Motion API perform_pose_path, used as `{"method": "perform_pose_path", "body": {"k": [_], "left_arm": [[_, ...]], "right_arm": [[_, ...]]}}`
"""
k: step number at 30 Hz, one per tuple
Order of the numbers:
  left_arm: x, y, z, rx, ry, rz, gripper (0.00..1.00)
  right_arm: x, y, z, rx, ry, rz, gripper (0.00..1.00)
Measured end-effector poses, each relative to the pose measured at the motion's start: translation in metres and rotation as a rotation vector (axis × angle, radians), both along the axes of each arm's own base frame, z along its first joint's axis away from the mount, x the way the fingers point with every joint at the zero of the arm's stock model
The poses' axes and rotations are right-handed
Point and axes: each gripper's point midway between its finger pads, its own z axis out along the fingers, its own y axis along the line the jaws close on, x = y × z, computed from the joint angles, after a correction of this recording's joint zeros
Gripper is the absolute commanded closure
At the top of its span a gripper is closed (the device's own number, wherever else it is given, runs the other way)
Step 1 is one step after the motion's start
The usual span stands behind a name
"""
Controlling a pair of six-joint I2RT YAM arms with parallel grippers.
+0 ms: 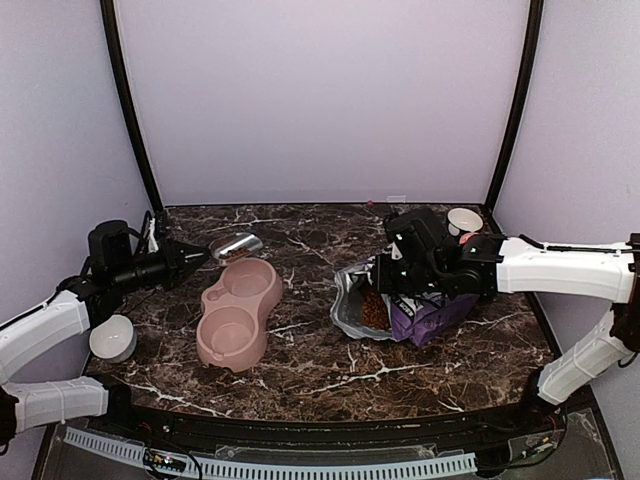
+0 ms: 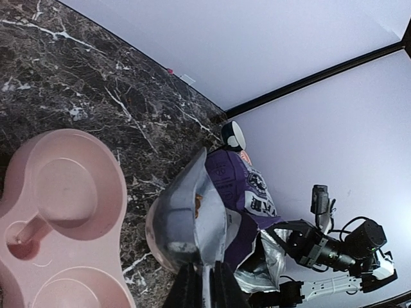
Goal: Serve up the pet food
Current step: Place the pet food in the pet food bowl.
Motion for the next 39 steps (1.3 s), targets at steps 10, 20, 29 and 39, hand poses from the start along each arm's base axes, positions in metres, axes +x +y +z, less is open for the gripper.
{"method": "perform_pose_path", "body": {"k": [10, 20, 29, 39], "left_arm": [[0.005, 0.035, -0.030, 0.073, 0.068, 0.078, 1.00], [0.003, 0.039, -0.053, 0.148, 0.111, 0.071, 1.00], [0.004, 0.044, -0.071, 0.210, 0.165, 0.077, 1.00], [0.012, 0.047, -0.065, 0.258, 0.167, 0.081, 1.00]], "right_arm": [[0.000, 0.000, 0.000, -0.005, -0.003, 0.007, 1.00], [0.000, 0.001, -0.002, -0.009, 0.002, 0.015, 1.00], [0.000, 0.002, -0.002, -0.008, 0.004, 0.016, 1.00], [0.000, 0.002, -0.002, -0.005, 0.006, 0.018, 1.00]]}}
